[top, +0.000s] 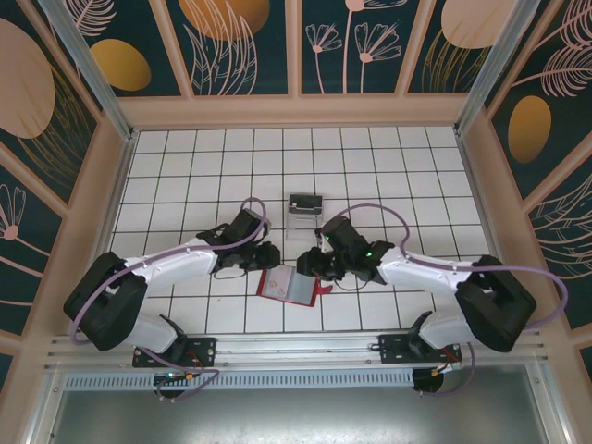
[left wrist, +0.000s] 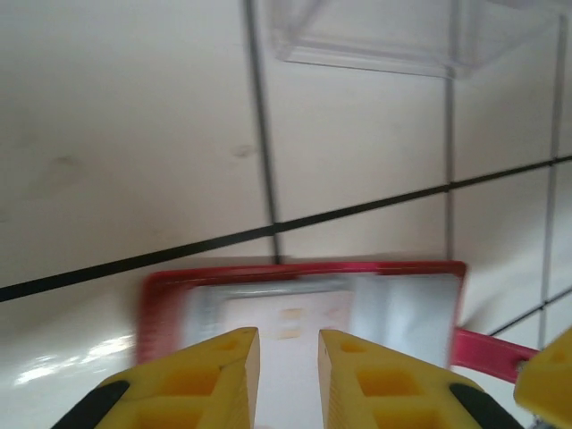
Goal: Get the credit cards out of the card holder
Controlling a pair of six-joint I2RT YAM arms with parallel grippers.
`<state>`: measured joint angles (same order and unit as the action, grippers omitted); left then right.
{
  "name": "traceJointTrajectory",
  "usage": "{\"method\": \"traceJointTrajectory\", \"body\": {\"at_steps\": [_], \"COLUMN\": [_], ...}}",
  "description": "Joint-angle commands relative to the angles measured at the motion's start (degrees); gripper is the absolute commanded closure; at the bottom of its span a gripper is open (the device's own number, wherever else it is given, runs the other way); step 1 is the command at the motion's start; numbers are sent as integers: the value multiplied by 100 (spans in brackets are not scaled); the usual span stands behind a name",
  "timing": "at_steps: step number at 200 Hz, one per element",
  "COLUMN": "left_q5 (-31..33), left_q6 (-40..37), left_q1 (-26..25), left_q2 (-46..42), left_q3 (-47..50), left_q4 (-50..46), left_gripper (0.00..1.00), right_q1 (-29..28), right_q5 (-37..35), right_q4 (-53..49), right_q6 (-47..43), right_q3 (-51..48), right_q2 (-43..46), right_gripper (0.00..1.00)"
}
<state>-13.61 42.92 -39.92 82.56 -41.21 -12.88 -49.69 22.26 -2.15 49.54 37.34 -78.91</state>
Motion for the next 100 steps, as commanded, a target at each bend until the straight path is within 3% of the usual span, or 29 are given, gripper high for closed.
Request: {"method": "traceJointTrajectory", "body": {"at_steps": [1,38,100], "left_q5": [342,614,-326], "left_q6": [-353,-398,-231], "left_q1": [67,70,11], "left_q2": [-107,-101,-91], "left_q3": [169,332,715], "left_q4": [-590,-926,-384], "left_gripper": [75,75,76], "right_q1": [-268,-345,156], "right_q5": [268,319,146], "right_q4": [349,382,-88], "right_q6": [204,195,-272], "right_q3": [206,109,-54], "right_q2": [-365,-920,-1111], "right_gripper": [67,68,69]}}
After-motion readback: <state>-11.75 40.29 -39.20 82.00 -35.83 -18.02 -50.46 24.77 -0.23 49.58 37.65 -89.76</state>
